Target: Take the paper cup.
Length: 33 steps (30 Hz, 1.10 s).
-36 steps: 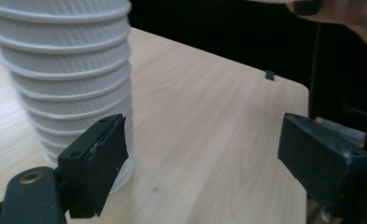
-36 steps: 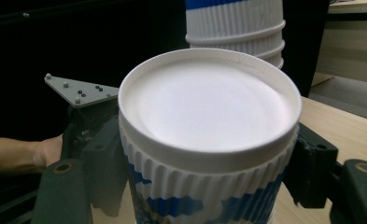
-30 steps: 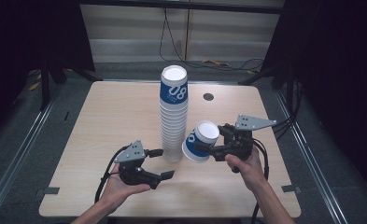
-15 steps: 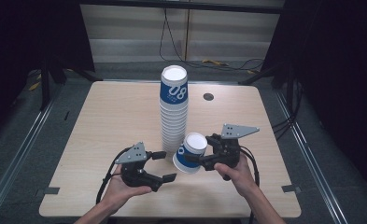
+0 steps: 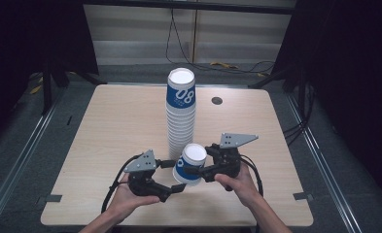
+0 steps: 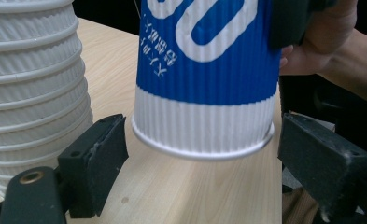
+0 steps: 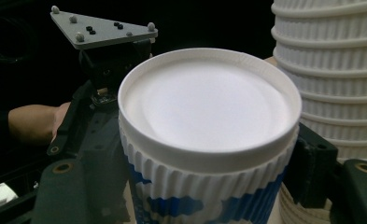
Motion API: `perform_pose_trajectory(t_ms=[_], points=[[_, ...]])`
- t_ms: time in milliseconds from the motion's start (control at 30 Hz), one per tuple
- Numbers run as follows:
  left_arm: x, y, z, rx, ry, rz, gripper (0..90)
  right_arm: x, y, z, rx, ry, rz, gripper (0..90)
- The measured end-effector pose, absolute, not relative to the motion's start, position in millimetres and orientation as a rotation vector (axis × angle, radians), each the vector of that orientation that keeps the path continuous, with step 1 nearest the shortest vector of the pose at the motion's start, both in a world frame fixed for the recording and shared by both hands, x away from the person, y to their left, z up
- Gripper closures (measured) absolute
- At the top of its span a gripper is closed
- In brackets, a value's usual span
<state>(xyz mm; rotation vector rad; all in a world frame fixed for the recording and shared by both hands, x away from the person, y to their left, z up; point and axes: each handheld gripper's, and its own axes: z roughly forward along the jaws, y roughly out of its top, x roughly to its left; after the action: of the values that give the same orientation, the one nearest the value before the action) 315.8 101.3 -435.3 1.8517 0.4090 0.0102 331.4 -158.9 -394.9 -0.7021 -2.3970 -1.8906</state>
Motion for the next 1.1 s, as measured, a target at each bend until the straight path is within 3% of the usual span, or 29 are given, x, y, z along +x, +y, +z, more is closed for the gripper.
perform_pose_trajectory(t_ms=[733, 1100], points=[[317, 92, -443, 1.891, 0.382, 0.003, 11.3, 329, -138, -405, -0.667, -2.403, -1.834, 27.9], [319, 93, -441, 1.9, 0.369, 0.02, 18.1, 327, -134, -406, -0.648, -2.44, -1.824, 27.0]])
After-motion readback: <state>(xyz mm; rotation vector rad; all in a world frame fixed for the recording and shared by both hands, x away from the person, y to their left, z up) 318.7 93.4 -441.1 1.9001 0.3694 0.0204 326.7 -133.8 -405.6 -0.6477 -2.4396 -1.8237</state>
